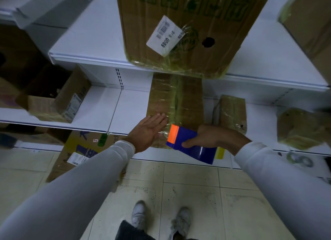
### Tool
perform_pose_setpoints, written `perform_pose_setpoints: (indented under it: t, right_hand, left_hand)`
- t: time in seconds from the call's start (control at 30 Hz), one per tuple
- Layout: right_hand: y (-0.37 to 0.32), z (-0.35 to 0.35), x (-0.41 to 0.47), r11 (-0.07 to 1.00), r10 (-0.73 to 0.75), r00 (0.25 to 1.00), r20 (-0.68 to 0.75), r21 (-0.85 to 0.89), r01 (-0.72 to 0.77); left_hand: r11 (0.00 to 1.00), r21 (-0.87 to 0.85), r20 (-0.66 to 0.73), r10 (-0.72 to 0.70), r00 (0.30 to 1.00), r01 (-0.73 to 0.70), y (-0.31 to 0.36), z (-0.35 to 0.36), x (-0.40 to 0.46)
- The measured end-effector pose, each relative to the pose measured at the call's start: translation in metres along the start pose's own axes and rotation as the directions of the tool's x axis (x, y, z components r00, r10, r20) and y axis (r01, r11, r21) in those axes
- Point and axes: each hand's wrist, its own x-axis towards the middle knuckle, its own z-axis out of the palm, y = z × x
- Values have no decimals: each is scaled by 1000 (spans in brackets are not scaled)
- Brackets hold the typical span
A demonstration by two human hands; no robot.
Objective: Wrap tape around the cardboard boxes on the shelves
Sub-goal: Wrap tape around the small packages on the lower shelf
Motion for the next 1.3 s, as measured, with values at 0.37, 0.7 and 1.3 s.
perform_pose_setpoints:
  t: [0.37, 0.7, 1.3]
  right_hand:
    - [92, -52, -52, 993, -102, 995, 15, -55, 103]
    - [136, -36, -12, 982, -165, 983, -83, 74, 171]
    - [192, -47, -37, 994, -111, 994, -19, -6, 111]
  left_hand:
    - [999, -51, 8, 13, 1000, -13, -7, -7, 4]
    - [997, 58, 37, -45, 998, 43, 14, -32, 16]
    - [983, 145, 71, 104, 992, -114, 84, 8, 76]
